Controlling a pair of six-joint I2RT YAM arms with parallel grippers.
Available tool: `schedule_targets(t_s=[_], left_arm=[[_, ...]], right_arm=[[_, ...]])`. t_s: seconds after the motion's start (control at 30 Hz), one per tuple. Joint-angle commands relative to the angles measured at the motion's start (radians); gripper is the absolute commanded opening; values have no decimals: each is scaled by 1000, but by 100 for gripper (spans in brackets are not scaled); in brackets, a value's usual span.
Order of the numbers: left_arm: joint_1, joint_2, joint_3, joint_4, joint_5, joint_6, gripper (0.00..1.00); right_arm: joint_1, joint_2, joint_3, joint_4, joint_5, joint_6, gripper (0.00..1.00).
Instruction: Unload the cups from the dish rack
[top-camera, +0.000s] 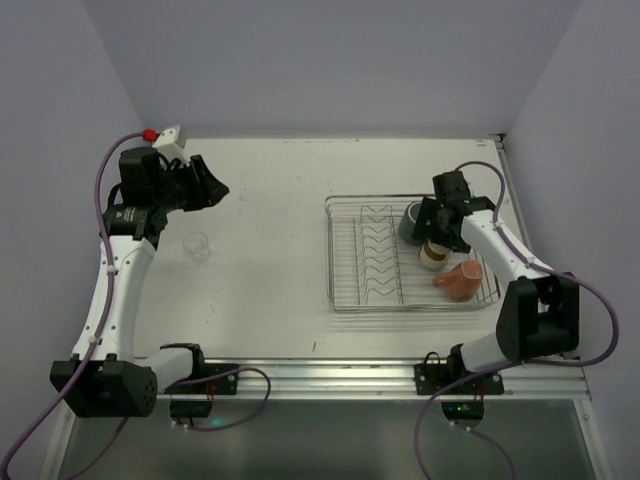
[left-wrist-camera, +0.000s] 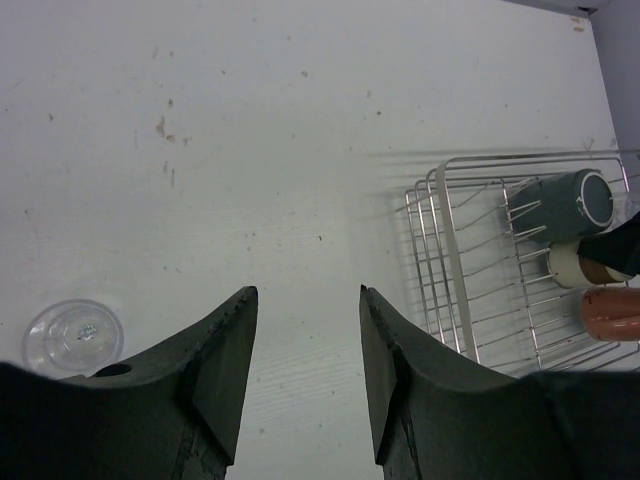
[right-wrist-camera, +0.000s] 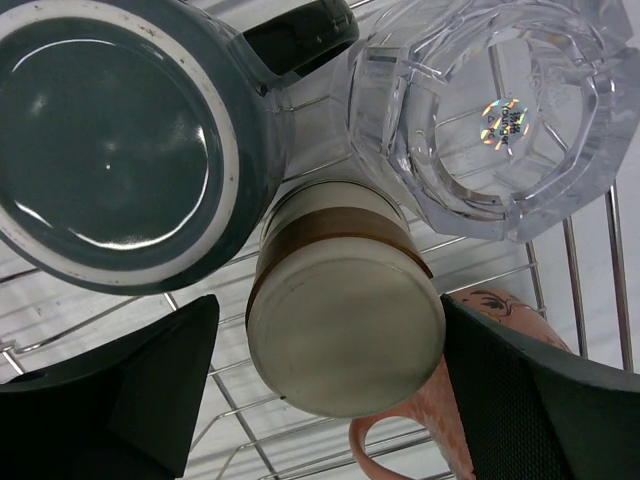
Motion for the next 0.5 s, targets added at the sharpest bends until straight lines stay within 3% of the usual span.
schedule_targets(t_s=[0.0, 0.17, 0.27, 0.3, 0.33, 0.47], left_arm=[[8, -8, -2, 31, 51, -16, 49], [6, -8, -3, 31, 49, -8, 50], [8, -6, -9, 31, 51, -7, 50], [6, -6, -9, 31, 57, -8, 50], [6, -6, -11, 30, 61, -8, 50], [8, -11, -12, 31, 84, -11, 50]], right_arm=[[-6, 22, 0, 45, 3, -7, 90], [-7, 29, 0, 49, 4, -7, 78], [-7, 23, 0, 49, 4, -7, 61], [-7, 22, 1, 48, 4, -7, 54], [-7, 17, 7, 39, 4, -6, 39], [-7, -30, 27, -4, 27, 2, 9]])
